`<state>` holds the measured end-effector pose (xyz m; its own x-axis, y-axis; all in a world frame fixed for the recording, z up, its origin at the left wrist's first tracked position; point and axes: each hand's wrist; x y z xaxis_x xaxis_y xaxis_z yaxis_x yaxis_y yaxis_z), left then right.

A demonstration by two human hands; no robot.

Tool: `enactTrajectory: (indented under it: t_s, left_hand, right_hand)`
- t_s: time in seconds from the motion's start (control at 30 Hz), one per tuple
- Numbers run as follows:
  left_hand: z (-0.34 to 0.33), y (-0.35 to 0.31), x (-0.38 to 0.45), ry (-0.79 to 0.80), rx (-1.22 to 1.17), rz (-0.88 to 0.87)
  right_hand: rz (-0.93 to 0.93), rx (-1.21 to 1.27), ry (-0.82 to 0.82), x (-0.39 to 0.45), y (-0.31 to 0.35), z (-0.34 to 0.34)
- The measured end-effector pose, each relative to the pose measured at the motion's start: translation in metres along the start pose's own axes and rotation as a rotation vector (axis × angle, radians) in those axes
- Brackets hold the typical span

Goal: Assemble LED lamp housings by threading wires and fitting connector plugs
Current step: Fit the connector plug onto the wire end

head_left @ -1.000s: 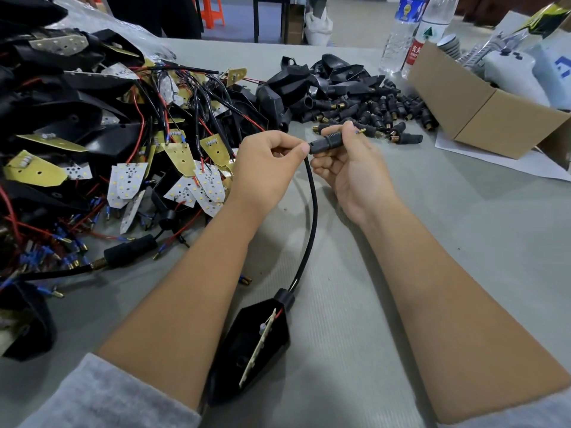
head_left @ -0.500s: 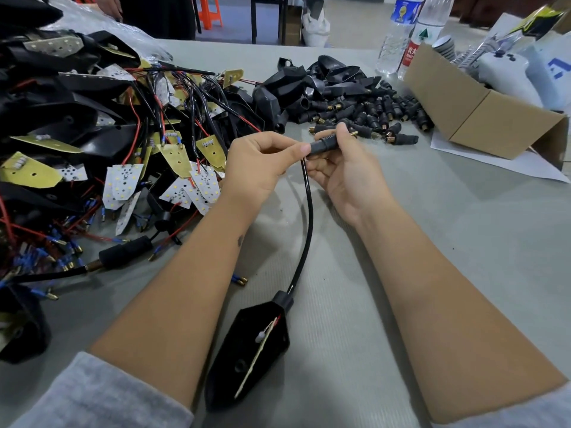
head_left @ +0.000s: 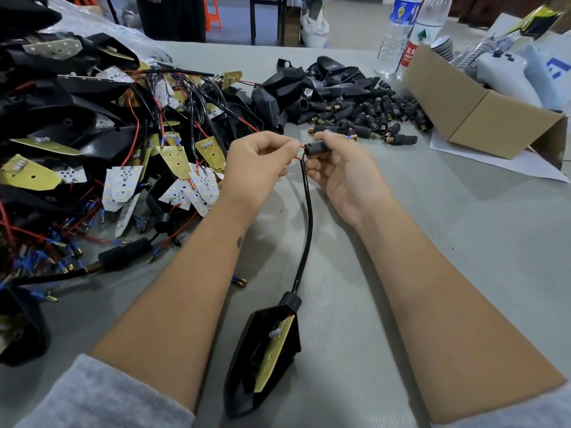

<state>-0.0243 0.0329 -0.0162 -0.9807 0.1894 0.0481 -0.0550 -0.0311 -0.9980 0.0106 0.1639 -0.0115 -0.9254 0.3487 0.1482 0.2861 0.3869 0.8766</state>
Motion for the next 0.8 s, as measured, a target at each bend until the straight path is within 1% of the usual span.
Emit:
enactTrajectory:
  t_s: [0.33, 0.4, 0.5, 0.57, 0.67, 0.8]
  left_hand:
    - [-0.0043, 0.0048, -0.0025, 0.022, 0.151, -0.081]
    - [-0.0047, 0.0047, -0.0017, 0.019, 0.117, -0.049]
    - [-0.0061, 0.0044, -0.0005, -0.02, -0.045, 0.022]
    - [-0.0058, 0.0058, 0.0014, -0.048, -0.095, 0.027]
    - [-0.0042, 0.0075, 0.002, -0.052, -0.087, 0.005]
    - [-0.0056, 0.0066, -0.0011, -0.014, -0.04, -0.021]
  right_hand:
    - [0.102, -0.102, -0.027, -0.001, -0.0017, 0.0046]
    - [0.092, -0.094, -0.031, -0.0022, -0.0011, 0.003]
    - [0.077, -0.032, -0.061, -0.004, 0.0005, 0.0007]
    - [0.073, -0.009, -0.062, -0.0046, 0.001, 0.0002]
    - [0.069, -0.021, -0.047, -0.005, 0.0009, -0.0008]
    - [0.073, -0.028, -0.044, -0.0045, -0.0001, -0.0004]
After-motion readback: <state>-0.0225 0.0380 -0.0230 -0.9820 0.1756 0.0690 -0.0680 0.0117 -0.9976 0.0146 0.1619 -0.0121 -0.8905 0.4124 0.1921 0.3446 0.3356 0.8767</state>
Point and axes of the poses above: each hand's wrist, its own x-axis towards the middle knuckle, its own z-axis out of the back of the hand, y = z × x, and after that the axes turned 11 degrees about z, right-handed
